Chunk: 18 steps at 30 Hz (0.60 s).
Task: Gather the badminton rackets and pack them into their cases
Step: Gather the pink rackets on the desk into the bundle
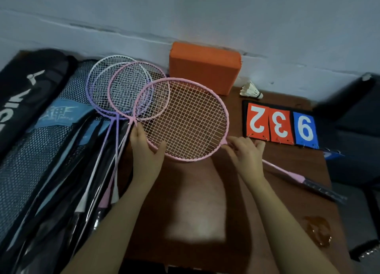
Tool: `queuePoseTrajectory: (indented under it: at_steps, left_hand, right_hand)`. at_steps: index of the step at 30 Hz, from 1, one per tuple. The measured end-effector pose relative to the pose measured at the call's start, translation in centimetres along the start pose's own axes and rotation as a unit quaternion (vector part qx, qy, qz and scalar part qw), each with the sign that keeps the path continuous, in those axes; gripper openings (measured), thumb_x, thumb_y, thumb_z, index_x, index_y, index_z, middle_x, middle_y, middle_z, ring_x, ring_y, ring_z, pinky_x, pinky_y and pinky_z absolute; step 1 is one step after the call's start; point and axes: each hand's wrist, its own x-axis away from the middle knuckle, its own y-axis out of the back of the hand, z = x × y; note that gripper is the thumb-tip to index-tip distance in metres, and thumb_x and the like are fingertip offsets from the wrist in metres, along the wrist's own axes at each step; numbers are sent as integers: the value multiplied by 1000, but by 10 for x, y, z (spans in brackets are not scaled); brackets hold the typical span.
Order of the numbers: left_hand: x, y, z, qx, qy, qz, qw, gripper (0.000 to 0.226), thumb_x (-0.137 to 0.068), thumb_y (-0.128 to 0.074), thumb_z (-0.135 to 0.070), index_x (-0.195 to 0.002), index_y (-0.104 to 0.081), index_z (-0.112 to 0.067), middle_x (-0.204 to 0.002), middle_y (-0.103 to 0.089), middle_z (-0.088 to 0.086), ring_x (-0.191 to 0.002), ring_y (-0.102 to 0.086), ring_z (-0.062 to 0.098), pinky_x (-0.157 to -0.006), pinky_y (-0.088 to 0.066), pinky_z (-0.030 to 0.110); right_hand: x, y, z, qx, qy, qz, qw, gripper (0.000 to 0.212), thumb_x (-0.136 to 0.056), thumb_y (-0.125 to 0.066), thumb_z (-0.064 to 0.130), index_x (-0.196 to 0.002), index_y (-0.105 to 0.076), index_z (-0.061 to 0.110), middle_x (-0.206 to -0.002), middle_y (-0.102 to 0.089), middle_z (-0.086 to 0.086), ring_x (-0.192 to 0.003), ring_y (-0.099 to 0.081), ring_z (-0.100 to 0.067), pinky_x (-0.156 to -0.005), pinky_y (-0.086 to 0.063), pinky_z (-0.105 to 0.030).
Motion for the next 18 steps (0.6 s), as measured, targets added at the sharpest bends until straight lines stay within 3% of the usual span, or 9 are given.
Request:
queuePoseTrajectory:
  at_steps: [3, 5, 6, 9, 11, 13, 18]
  left_hand:
    - [10, 11, 7, 30, 1, -3, 1000, 84, -88, -59, -22, -148, 0, -17, -154, 1, 5, -126, -15, -11, -105, -22, 18]
    - [14, 16, 9, 53, -15, -7, 998, 86, -87, -62, -17, -148, -1, -16, -153, -1, 9, -107, -25, -32, -91, -31, 1]
    - [15, 19, 10, 69, -18, -10, 997, 87, -85, -63, -14, -148, -2, -15, -152, -3, 10, -101, -33, -32, -85, -36, 0]
    - [11, 31, 18, 110, -36, -7, 993, 89, -80, -70, -12, -148, -12, -13, -150, -11, 14, -112, -44, -12, -93, -44, 15]
    - [6, 42, 24, 147, -41, 14, 988, 88, -78, -71, -10, -147, -16, -15, -149, -15, 13, -95, -47, -23, -81, -42, 3]
    - [0, 56, 28, 154, -35, 37, 987, 88, -78, -72, -12, -147, -18, -21, -150, -15, 8, -87, -48, -24, -77, -42, 1]
    - [-33, 107, 47, 126, -38, 100, 986, 84, -78, -73, -17, -145, -23, -26, -151, -13, 5, -118, -48, 18, -99, -43, 30]
  right_hand:
    - [11, 2, 26, -21, 15, -14, 1000, 15, -83, -68, 23, -95, -67, 14, -84, -69, 1, -73, -60, -19, -72, -19, -29]
    - [17, 2, 49, -36, 15, -28, 999, 15, -83, -67, 24, -93, -66, 14, -82, -68, 2, -69, -59, -17, -72, -23, -31]
    - [20, 1, 61, -40, 16, -36, 998, 15, -83, -67, 25, -92, -66, 13, -80, -68, 2, -66, -58, -16, -71, -25, -31]
    - [24, -1, 96, -51, 9, -50, 997, 17, -85, -63, 29, -88, -66, 12, -77, -68, 2, -63, -57, -14, -68, -29, -30]
    - [27, -3, 119, -64, -12, -62, 996, 19, -86, -62, 30, -87, -66, 12, -76, -68, 3, -64, -52, -8, -67, -32, -28]
    - [29, -7, 145, -81, -36, -76, 993, 24, -86, -58, 34, -85, -65, 11, -72, -67, 3, -63, -49, -9, -66, -34, -26]
    - [29, -29, 210, -108, -106, -59, 987, 30, -86, -55, 40, -86, -64, 11, -69, -66, 0, -56, -57, -22, -62, -42, -30]
